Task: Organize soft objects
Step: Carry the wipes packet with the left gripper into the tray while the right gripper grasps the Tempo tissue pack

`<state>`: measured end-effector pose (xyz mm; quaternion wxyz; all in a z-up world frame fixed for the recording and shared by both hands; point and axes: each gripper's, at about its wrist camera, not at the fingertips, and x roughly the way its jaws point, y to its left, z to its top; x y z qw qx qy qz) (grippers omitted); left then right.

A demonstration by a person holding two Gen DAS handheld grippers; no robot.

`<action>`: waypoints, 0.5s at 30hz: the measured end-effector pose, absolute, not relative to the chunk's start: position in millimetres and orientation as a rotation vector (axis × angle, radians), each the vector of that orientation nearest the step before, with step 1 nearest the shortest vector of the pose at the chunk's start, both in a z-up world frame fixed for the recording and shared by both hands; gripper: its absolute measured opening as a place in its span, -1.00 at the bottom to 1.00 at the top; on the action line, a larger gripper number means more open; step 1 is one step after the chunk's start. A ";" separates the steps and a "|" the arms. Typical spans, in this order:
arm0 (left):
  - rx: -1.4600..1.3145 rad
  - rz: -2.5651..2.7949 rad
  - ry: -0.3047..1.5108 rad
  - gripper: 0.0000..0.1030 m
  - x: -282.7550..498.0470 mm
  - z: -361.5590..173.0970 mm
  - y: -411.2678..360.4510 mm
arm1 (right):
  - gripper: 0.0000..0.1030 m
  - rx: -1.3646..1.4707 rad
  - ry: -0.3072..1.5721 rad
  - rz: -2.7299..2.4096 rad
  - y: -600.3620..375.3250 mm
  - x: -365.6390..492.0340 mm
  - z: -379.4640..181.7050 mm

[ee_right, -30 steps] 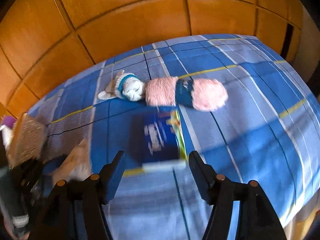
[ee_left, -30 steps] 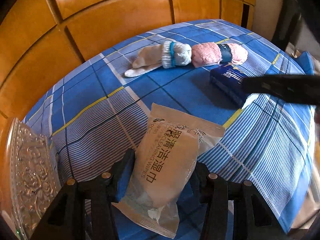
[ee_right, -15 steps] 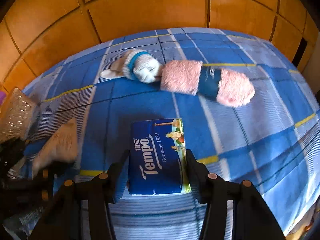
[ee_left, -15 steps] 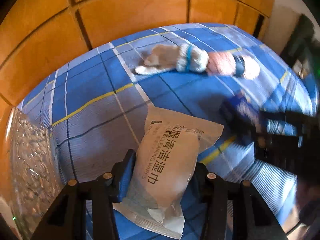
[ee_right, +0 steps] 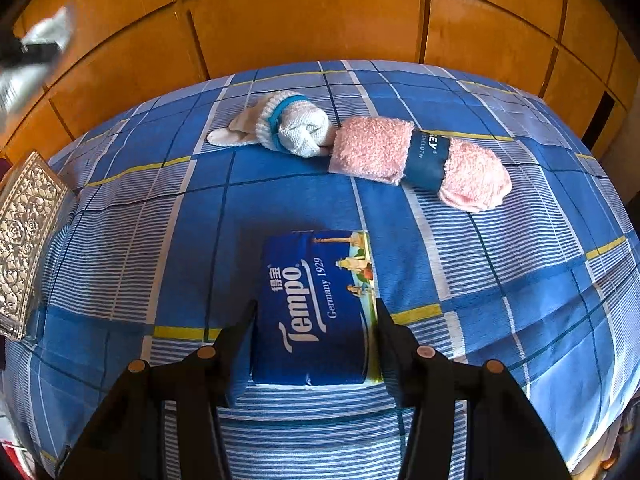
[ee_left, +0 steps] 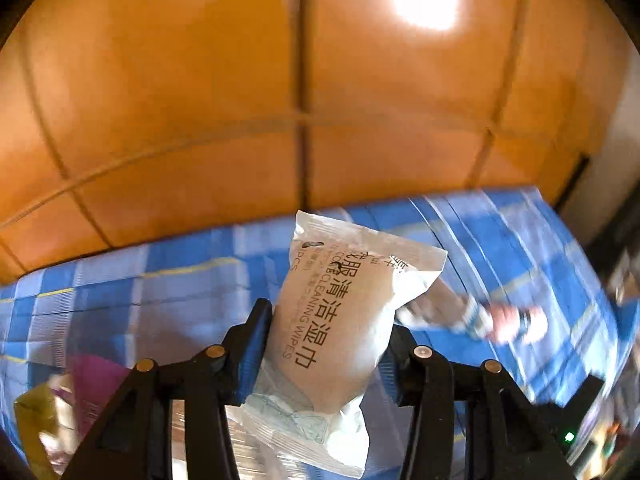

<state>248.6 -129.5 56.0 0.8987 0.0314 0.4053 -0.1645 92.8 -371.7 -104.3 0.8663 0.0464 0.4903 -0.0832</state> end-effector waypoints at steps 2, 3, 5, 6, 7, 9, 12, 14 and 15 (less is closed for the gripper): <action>0.028 -0.273 0.811 -0.05 256.9 72.1 -93.6 | 0.04 0.092 1.028 -0.176 -371.5 93.2 -104.5; 0.017 -0.245 0.800 -0.05 258.9 77.3 -78.1 | 0.04 0.091 1.027 -0.177 -371.3 93.0 -104.6; -0.013 -0.181 0.780 -0.04 260.5 87.2 -35.6 | 0.04 0.091 1.026 -0.180 -370.5 92.0 -104.6; -0.034 -0.146 0.772 -0.05 258.7 90.6 -12.0 | 0.04 0.089 1.026 -0.182 -369.9 92.2 -105.0; -0.052 -0.124 0.766 -0.05 256.4 92.5 4.8 | 0.04 0.086 1.028 -0.183 -369.2 92.3 -105.1; -0.088 -0.071 0.756 -0.04 248.2 94.0 44.4 | 0.04 0.089 1.036 -0.189 -368.8 93.6 -105.1; -0.136 0.003 0.743 -0.04 223.1 85.6 102.7 | 0.07 0.097 1.047 -0.205 -368.5 96.2 -105.0; -0.159 0.039 0.747 -0.04 208.4 74.7 131.7 | 0.07 0.093 1.047 -0.219 -366.8 96.9 -105.3; -0.176 0.063 0.755 -0.04 198.2 66.1 149.7 | 0.07 0.092 1.047 -0.229 -365.9 96.9 -105.4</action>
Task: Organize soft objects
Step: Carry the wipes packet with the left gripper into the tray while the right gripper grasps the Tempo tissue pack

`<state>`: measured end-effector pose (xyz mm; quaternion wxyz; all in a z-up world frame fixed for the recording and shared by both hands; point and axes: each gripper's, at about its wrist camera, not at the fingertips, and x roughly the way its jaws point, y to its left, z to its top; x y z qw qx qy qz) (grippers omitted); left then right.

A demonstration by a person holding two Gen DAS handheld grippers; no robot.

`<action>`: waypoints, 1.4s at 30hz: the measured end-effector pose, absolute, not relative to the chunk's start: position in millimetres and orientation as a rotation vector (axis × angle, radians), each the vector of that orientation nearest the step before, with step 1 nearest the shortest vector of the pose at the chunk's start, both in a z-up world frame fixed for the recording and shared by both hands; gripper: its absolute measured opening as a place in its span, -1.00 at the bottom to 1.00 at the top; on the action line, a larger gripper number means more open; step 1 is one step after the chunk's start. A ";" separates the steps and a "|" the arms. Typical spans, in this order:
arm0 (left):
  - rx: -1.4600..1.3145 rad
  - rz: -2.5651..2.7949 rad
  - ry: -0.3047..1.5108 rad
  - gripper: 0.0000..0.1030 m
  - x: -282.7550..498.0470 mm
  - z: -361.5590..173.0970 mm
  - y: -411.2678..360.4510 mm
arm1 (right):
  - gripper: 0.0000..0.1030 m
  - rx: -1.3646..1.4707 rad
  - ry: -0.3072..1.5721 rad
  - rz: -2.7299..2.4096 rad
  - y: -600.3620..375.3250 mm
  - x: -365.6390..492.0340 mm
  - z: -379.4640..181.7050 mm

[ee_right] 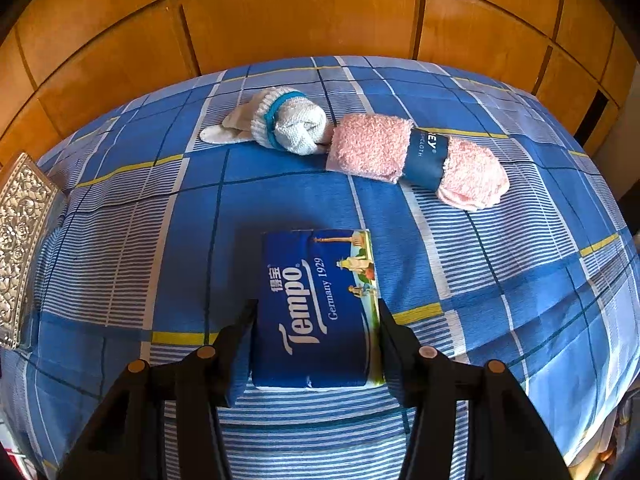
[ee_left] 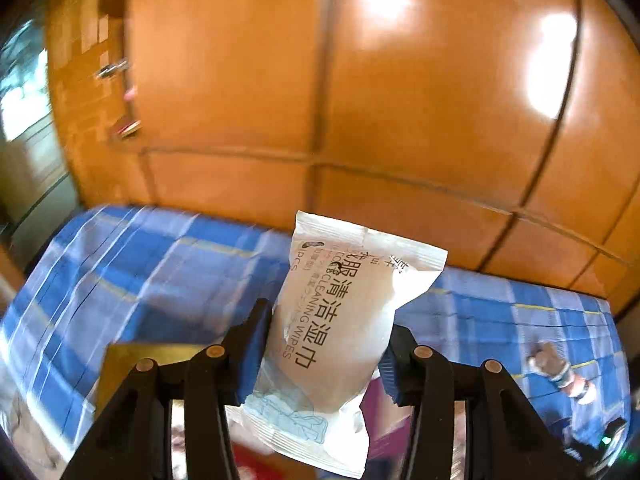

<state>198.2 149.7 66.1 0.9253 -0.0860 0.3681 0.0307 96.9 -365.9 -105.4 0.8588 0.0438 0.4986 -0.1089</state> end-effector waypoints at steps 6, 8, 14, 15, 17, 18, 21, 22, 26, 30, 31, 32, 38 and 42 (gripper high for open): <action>-0.275 0.158 0.789 -0.04 144.0 22.7 218.2 | 0.07 0.081 1.049 -0.263 -362.5 97.3 -106.0; -0.309 0.180 0.808 -0.04 125.2 6.1 235.2 | 0.06 0.076 1.046 -0.266 -361.7 96.8 -106.3; -0.410 0.268 0.864 -0.04 87.4 -42.5 265.5 | 0.05 0.064 1.038 -0.291 -357.1 94.4 -106.8; -0.419 0.284 0.869 -0.04 81.0 -47.7 267.5 | 0.04 0.062 1.038 -0.296 -356.0 94.2 -106.9; -0.415 0.323 0.894 -0.03 75.2 -61.0 269.4 | 0.03 0.058 1.038 -0.303 -354.5 94.2 -106.9; -0.411 0.340 0.907 -0.03 73.7 -67.7 268.8 | 0.03 0.059 1.037 -0.307 -354.0 93.9 -106.8; -0.393 0.360 0.937 -0.01 69.2 -82.2 265.4 | 0.03 0.062 1.036 -0.317 -352.7 93.5 -106.5; -0.387 0.367 0.949 -0.01 67.6 -87.6 262.8 | 0.03 0.061 1.036 -0.320 -352.5 93.7 -106.5; -0.366 0.371 0.946 0.19 62.0 -94.0 251.7 | 0.03 0.059 1.039 -0.328 -351.3 94.8 -106.1; -0.314 0.401 0.863 0.36 51.8 -78.0 240.3 | 0.03 0.061 1.041 -0.333 -350.9 95.9 -105.9; -0.311 0.401 0.847 0.37 49.9 -74.1 239.3 | 0.03 0.061 1.040 -0.335 -350.7 96.1 -105.8; -0.300 0.397 0.826 0.42 46.8 -68.8 236.6 | 0.03 0.062 1.039 -0.338 -350.2 95.6 -105.9; -0.252 0.347 0.760 0.46 33.8 -45.0 220.8 | 0.03 0.066 1.034 -0.350 -348.4 94.5 -105.7; -0.237 0.304 0.743 0.46 27.0 -35.8 209.1 | 0.03 0.070 1.028 -0.355 -347.8 93.9 -105.8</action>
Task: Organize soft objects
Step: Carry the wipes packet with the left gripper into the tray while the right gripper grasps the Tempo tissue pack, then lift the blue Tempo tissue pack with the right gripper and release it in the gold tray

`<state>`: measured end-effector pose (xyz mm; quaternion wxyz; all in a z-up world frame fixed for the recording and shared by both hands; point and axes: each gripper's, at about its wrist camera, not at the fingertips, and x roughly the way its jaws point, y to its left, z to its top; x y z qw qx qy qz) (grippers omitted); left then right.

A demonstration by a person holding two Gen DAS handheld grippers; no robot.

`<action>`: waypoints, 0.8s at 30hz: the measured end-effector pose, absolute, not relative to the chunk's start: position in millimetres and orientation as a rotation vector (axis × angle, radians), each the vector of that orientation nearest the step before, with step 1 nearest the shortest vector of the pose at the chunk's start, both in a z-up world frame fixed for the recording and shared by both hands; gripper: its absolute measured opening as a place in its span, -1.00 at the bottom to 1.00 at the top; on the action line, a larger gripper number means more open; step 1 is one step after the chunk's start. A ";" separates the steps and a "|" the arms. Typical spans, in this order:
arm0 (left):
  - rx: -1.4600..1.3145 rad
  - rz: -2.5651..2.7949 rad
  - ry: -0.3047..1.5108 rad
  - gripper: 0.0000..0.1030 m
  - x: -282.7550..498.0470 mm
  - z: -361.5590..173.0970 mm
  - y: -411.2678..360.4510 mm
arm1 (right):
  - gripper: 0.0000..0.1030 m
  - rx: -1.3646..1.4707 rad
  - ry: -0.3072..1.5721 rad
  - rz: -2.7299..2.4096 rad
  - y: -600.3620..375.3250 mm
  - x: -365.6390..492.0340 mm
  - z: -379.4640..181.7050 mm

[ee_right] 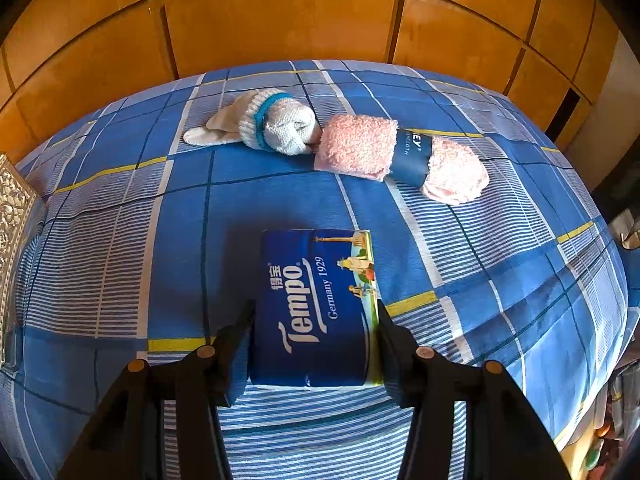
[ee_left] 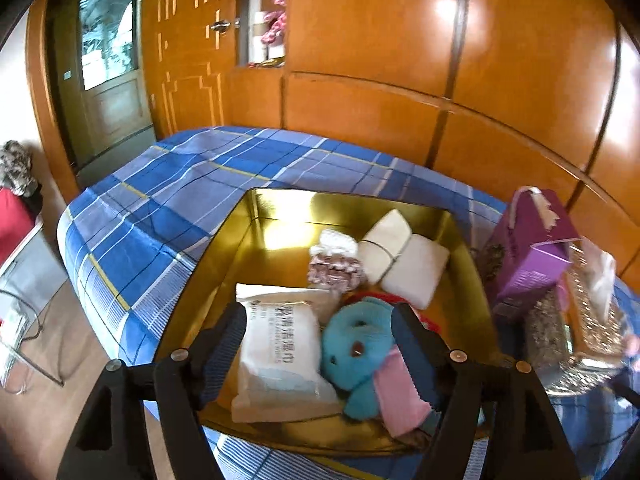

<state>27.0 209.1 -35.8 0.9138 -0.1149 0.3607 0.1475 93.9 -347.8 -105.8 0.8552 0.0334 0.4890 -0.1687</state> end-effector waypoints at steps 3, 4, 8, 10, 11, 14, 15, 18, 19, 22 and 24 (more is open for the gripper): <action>-0.216 0.276 0.731 0.46 22.6 -30.5 199.0 | 0.03 0.078 1.026 -0.356 -348.1 93.8 -105.3; -0.212 0.269 0.729 0.47 21.0 -29.7 195.4 | 0.03 0.077 1.028 -0.357 -348.0 94.6 -105.1; -0.196 0.243 0.727 0.47 18.4 -27.9 185.8 | 0.02 0.089 1.034 -0.362 -347.2 98.1 -103.6; -0.183 0.233 0.729 0.47 17.6 -27.7 180.6 | 0.02 0.090 1.034 -0.363 -346.5 100.9 -103.1; -0.178 0.230 0.729 0.47 16.6 -27.6 178.4 | 0.02 0.091 1.034 -0.364 -345.9 102.4 -103.0; -0.166 0.214 0.730 0.47 15.0 -27.1 172.5 | 0.02 0.097 1.037 -0.365 -345.0 107.2 -102.8; -0.162 0.210 0.729 0.47 14.5 -26.7 170.5 | 0.02 0.097 1.038 -0.364 -344.3 109.1 -102.7; -0.155 0.189 0.731 0.47 13.2 -26.5 164.6 | 0.01 0.096 1.041 -0.358 -341.6 113.5 -102.5; -0.153 0.184 0.732 0.47 13.0 -26.5 163.3 | 0.01 0.103 1.041 -0.352 -341.3 114.1 -102.4; -0.149 0.167 0.740 0.47 12.4 -28.1 158.4 | 0.01 0.100 1.044 -0.317 -335.1 114.3 -102.2; -0.146 0.154 0.751 0.47 12.4 -30.6 155.2 | 0.01 0.105 1.050 -0.297 -331.2 113.4 -102.2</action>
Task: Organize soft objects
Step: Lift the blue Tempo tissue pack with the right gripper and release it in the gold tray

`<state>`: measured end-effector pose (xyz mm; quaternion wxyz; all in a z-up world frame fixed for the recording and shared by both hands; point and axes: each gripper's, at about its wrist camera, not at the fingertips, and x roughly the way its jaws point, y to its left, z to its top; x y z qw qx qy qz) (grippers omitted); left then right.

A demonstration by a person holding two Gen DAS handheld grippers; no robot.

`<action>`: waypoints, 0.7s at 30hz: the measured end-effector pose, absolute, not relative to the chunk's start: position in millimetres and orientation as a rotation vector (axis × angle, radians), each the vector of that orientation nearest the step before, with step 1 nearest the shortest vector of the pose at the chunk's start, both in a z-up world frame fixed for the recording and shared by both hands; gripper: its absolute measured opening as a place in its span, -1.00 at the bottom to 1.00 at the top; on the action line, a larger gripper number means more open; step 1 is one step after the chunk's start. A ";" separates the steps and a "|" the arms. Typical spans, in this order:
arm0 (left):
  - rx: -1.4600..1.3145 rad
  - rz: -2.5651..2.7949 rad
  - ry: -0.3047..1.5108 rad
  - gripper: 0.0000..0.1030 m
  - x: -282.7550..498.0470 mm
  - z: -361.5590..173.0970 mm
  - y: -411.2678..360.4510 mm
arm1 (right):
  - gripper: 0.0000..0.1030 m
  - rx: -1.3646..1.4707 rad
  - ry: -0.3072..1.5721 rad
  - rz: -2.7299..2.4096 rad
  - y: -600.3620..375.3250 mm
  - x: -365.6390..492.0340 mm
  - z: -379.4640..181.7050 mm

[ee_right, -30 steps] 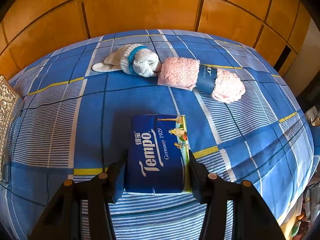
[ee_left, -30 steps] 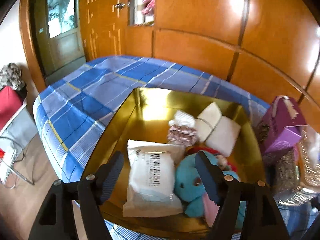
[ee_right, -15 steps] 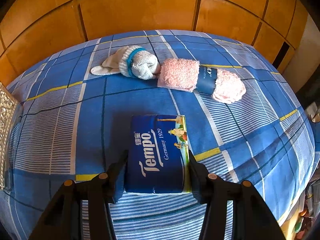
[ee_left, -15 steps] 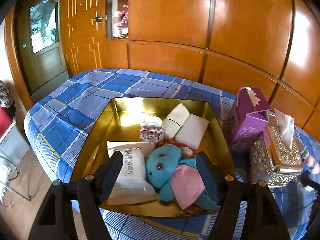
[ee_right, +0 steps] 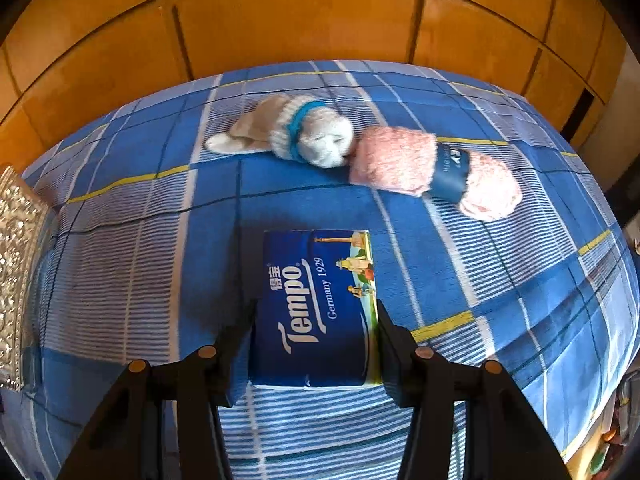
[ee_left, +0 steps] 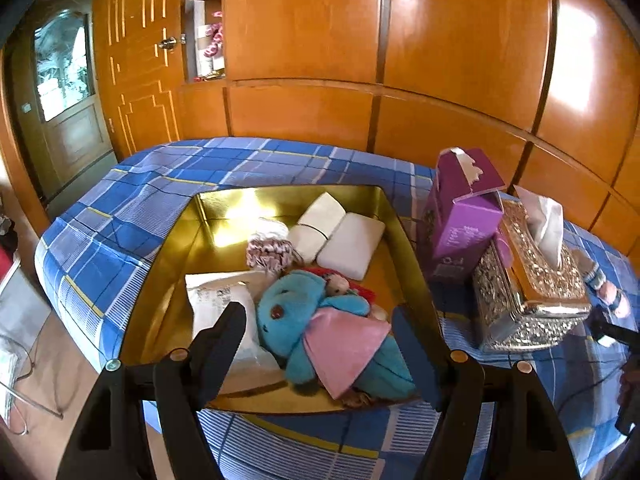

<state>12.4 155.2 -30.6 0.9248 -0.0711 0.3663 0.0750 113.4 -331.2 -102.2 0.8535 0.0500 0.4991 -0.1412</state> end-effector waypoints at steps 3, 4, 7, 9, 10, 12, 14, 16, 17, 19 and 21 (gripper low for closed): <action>-0.140 0.140 0.759 0.47 12.1 -33.3 151.9 | 0.01 0.124 1.068 -0.238 -324.3 112.1 -101.3; -0.135 0.134 0.763 0.47 12.1 -34.3 150.2 | 0.01 0.129 1.079 -0.218 -321.0 112.6 -100.8; -0.133 0.127 0.765 0.47 11.4 -35.3 148.0 | 0.01 0.222 1.089 -0.173 -319.8 115.3 -96.5; -0.129 0.124 0.767 0.47 11.7 -35.9 147.2 | 0.00 0.260 1.084 -0.154 -317.5 119.2 -91.2; -0.128 0.125 0.766 0.47 11.1 -36.4 147.3 | 0.01 0.256 1.080 -0.149 -315.1 120.9 -88.6; -0.136 0.122 0.771 0.47 11.0 -37.4 148.5 | 0.00 0.236 1.070 -0.131 -307.1 125.2 -81.0; -0.141 0.122 0.775 0.50 11.3 -37.7 150.5 | 0.01 0.231 1.065 -0.117 -301.0 128.1 -74.8; -0.141 0.123 0.769 0.51 10.7 -36.7 152.0 | 0.01 0.214 1.060 -0.108 -294.4 134.6 -66.9; -0.145 0.123 0.764 0.54 10.4 -35.8 153.6 | 0.01 0.193 1.050 -0.104 -289.2 139.3 -60.3; -0.152 0.125 0.761 0.56 9.8 -35.1 156.3 | 0.01 0.177 1.036 -0.090 -283.0 147.0 -49.7; -0.165 0.131 0.761 0.56 10.0 -35.1 159.9 | 0.01 0.172 1.024 -0.067 -274.8 156.9 -37.7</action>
